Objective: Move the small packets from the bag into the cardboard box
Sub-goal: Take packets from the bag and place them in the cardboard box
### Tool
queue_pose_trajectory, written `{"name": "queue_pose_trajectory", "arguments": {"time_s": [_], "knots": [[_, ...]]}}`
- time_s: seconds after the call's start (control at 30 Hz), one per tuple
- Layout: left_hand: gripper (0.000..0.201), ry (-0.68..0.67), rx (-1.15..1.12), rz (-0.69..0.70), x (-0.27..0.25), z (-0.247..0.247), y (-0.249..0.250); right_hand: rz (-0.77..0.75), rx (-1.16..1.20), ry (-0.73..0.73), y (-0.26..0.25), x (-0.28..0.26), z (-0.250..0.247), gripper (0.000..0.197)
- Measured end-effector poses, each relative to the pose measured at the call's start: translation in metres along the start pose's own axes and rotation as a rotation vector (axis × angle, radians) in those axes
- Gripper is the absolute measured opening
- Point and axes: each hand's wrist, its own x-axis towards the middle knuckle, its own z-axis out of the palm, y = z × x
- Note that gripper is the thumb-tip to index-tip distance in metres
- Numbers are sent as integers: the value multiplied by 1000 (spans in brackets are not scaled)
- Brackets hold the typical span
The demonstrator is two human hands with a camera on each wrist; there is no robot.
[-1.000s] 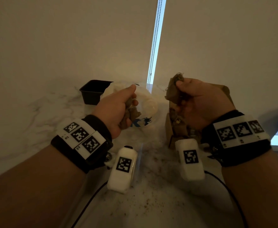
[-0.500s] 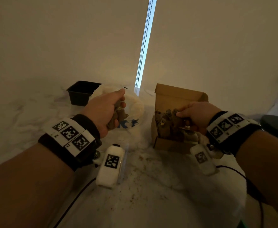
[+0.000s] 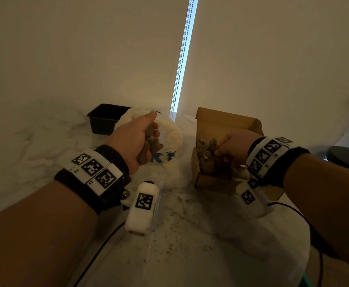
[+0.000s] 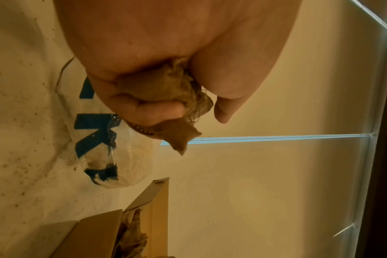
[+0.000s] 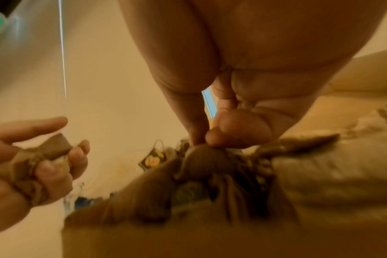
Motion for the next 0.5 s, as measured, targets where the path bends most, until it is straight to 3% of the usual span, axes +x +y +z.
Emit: {"name": "queue_pose_trajectory", "arguments": {"time_s": [0.2,0.3,0.4,0.5], "knots": [[47,-7,-91,-64,-2,-1,4,-135,146,111,-3,-7,-17,16],[52,-19,-129,-100,-4,0,5,-233,345,159,-13,-10,-16,16],[54,-23,-147,-119,-5,0,7,-308,641,48,-35,-16,-1,12],[58,-10,-156,-123,-6,0,9,-353,740,-113,-60,-19,23,8]]}}
